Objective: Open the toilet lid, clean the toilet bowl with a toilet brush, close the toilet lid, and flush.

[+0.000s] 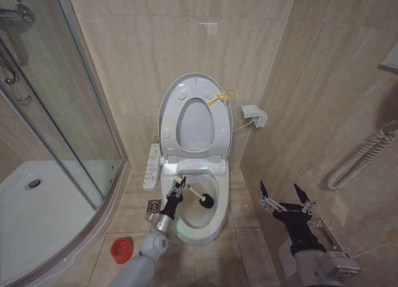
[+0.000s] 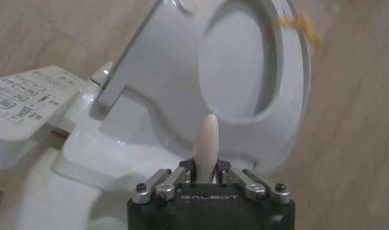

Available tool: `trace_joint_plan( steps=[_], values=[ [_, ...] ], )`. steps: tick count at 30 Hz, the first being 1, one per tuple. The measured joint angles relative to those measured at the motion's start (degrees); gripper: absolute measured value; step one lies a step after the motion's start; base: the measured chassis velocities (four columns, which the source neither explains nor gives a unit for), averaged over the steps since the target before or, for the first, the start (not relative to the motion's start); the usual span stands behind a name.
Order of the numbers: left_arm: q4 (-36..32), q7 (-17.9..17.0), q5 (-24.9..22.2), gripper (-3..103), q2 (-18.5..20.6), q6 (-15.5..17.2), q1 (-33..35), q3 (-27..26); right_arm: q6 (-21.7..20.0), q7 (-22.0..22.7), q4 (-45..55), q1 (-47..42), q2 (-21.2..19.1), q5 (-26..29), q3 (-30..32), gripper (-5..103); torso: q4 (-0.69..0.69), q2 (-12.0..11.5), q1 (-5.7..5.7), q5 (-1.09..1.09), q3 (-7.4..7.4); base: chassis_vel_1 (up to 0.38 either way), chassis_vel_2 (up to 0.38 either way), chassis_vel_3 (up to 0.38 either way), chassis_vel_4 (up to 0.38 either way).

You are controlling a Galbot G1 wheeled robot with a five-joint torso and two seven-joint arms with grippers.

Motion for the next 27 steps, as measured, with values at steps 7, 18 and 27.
trace_joint_plan(
  steps=[7, 18, 27],
  values=[
    [-0.99, 0.24, 2.65, 22, 0.12, -0.73, 0.29, 0.17, 0.00, 0.00, 0.00, 0.00, 0.00, 0.00, 0.00, 100, 0.00, 0.00, 0.00, 0.00, 0.00, 0.000, 0.000, 0.000, 0.000],
    [-9.55, -1.20, -3.76, 22, 1.28, 2.16, 2.01, 0.74, 0.00, 0.00, 0.00, 0.00, 0.00, 0.00, 0.00, 100, 0.00, 0.00, 0.00, 0.01, 0.00, 0.000, 0.000, 0.000, 0.000],
    [-5.17, -5.24, 2.23, 22, 1.48, 2.95, 0.77, 0.86, 0.00, 0.00, 0.00, 0.00, 0.00, 0.00, 0.00, 100, -0.01, 0.00, 0.00, -0.01, 0.00, 0.000, 0.000, 0.000, 0.000]
  ],
)
